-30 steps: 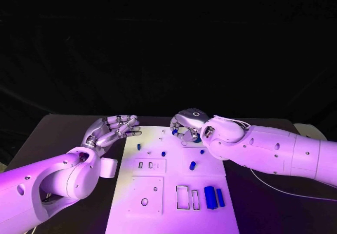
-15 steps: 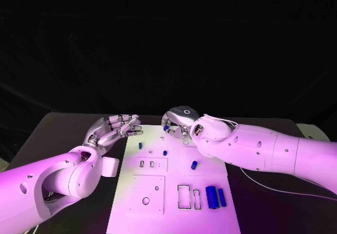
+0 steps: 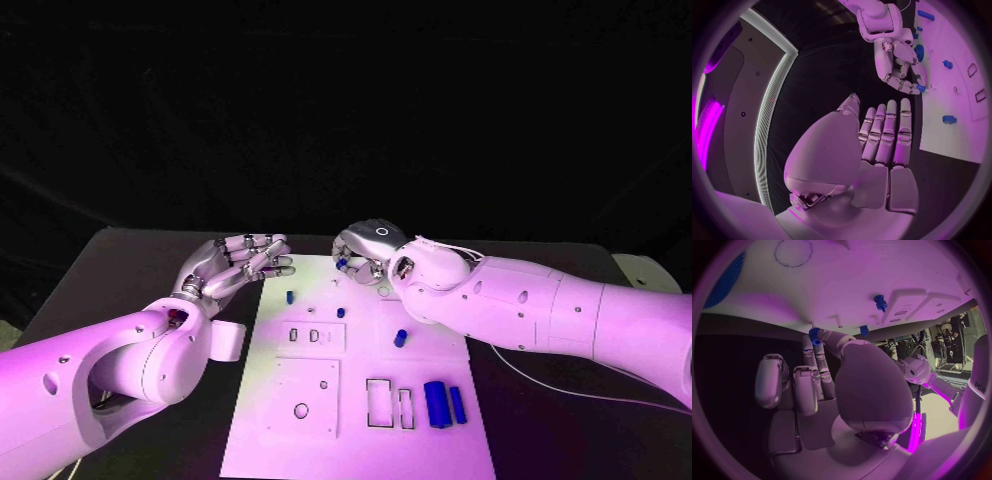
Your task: Assemble the parts on the task board
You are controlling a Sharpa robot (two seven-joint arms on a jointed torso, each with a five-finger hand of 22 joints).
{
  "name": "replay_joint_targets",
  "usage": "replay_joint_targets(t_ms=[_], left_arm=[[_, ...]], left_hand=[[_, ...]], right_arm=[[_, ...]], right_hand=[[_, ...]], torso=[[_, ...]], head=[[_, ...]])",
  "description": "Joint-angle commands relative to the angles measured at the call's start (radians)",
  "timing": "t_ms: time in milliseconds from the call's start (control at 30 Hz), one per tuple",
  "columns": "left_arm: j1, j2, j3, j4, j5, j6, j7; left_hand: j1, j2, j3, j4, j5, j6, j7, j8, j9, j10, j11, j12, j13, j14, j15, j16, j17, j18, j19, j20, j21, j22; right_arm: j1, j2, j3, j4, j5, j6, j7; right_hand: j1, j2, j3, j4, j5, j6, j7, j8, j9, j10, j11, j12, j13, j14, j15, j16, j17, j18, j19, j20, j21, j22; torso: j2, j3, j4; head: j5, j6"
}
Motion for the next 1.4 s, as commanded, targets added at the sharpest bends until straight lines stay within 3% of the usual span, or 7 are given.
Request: replay_joint_targets(t_ms=[33, 533, 667, 867, 1000, 1167, 1400], left_arm=[[0.002, 0.002, 0.001, 0.001, 0.0, 0.019, 0.004], [0.008, 0.001, 0.001, 0.003, 0.0, 0.021, 0.003], [0.009, 0.0, 0.001, 0.002, 0.0, 0.021, 0.002], [0.01, 0.0, 0.001, 0.001, 0.0, 0.021, 0.002], [0.01, -0.004, 0.001, 0.001, 0.0, 0.018, 0.001], [0.01, -0.007, 0.001, -0.001, 0.0, 0.016, 0.001], [0.01, -0.012, 0.001, -0.002, 0.003, 0.017, 0.0]], left_hand=[[0.005, -0.003, 0.003, 0.0, -0.005, 0.0, 0.027, -0.004, -0.001, 0.0, 0.008, -0.006, -0.001, -0.006, -0.003, -0.006, 0.001, 0.014, 0.006, 0.0, -0.002, -0.001], [0.005, -0.003, 0.004, 0.0, -0.006, 0.0, 0.027, -0.004, -0.002, 0.0, 0.008, -0.007, -0.001, -0.007, -0.002, -0.007, 0.001, 0.014, 0.007, 0.0, -0.002, -0.001], [0.005, -0.003, 0.004, 0.0, -0.006, 0.0, 0.027, -0.004, -0.002, 0.0, 0.008, -0.007, -0.001, -0.007, -0.002, -0.007, 0.001, 0.014, 0.007, 0.0, -0.002, -0.001], [0.005, -0.003, 0.004, 0.0, -0.006, 0.0, 0.027, -0.004, -0.002, 0.0, 0.008, -0.007, -0.001, -0.007, -0.002, -0.007, 0.001, 0.014, 0.007, 0.0, -0.002, -0.001], [0.006, -0.004, 0.005, 0.0, -0.006, -0.001, 0.028, -0.005, -0.002, -0.001, 0.009, -0.009, -0.001, -0.008, -0.002, -0.009, 0.002, 0.014, 0.007, 0.0, -0.003, -0.002], [0.006, -0.004, 0.005, 0.0, -0.006, -0.001, 0.028, -0.005, -0.002, -0.001, 0.009, -0.009, -0.001, -0.008, -0.002, -0.009, 0.002, 0.014, 0.007, 0.0, -0.003, -0.002], [0.007, -0.004, 0.006, 0.0, -0.006, -0.001, 0.027, -0.005, -0.002, -0.001, 0.009, -0.01, -0.001, -0.008, -0.002, -0.01, 0.002, 0.014, 0.007, 0.0, -0.003, -0.002]], right_arm=[[-0.001, 0.004, 0.0, -0.004, -0.017, 0.026, 0.007], [-0.002, 0.033, 0.0, -0.043, -0.016, 0.032, 0.002], [-0.002, 0.038, -0.001, -0.054, -0.013, 0.027, 0.003], [-0.002, 0.028, -0.001, -0.042, -0.007, 0.002, 0.011], [0.001, 0.004, -0.001, -0.01, 0.011, -0.008, 0.01], [0.013, -0.048, 0.002, 0.05, 0.025, -0.016, 0.001], [0.033, -0.194, 0.013, 0.179, 0.106, -0.035, -0.011]], right_hand=[[-0.002, 0.009, -0.001, -0.004, 0.006, -0.006, 0.003, 0.003, 0.001, 0.026, -0.021, 0.004, 0.018, 0.075, -0.005, 0.006, 0.114, -0.009, -0.003, -0.004, 0.002, -0.001], [-0.02, 0.004, 0.004, -0.005, 0.001, -0.029, 0.009, -0.005, 0.007, 0.003, -0.012, -0.012, 0.017, 0.074, 0.002, 0.005, 0.111, -0.007, -0.013, 0.001, -0.005, -0.009], [-0.037, -0.007, 0.017, -0.005, -0.006, -0.058, 0.023, -0.019, 0.01, -0.045, 0.003, -0.018, 0.006, 0.072, 0.015, 0.003, 0.104, -0.002, -0.029, 0.012, -0.021, -0.028], [-0.078, -0.056, 0.017, -0.001, -0.013, -0.15, 0.068, -0.078, -0.006, -0.176, 0.046, -0.015, -0.024, 0.062, 0.052, -0.008, 0.077, 0.013, -0.076, 0.045, -0.076, -0.095], [-0.115, -0.076, -0.067, 0.021, 0.013, -0.161, 0.069, -0.096, -0.007, -0.2, 0.049, 0.003, -0.03, 0.059, 0.057, -0.011, 0.068, 0.016, -0.079, 0.055, -0.088, -0.101], [-0.095, -0.052, -0.186, 0.042, 0.025, -0.148, 0.059, -0.104, -0.004, -0.204, 0.041, 0.024, -0.032, 0.059, 0.05, -0.009, 0.065, 0.015, -0.071, 0.049, -0.091, -0.097], [-0.064, -0.038, -0.149, 0.06, 0.036, -0.097, 0.044, -0.1, 0.001, -0.094, 0.018, 0.075, -0.018, 0.071, 0.032, 0.015, 0.108, -0.001, -0.022, 0.034, -0.035, -0.017]], torso=[[0.001, -0.0001, 0.0004], [0.004, -0.0013, 0.0049], [0.003, -0.0023, 0.0038], [0.003, -0.001, 0.0038], [0.003, 0.0005, 0.0008], [0.001, 0.0012, -0.0012], [-0.002, 0.0062, -0.0122]], head=[[0.0, 0.0], [0.0, -0.001], [-0.001, -0.002], [0.002, -0.002], [0.005, -0.002], [0.001, 0.003], [-0.005, 0.009]])
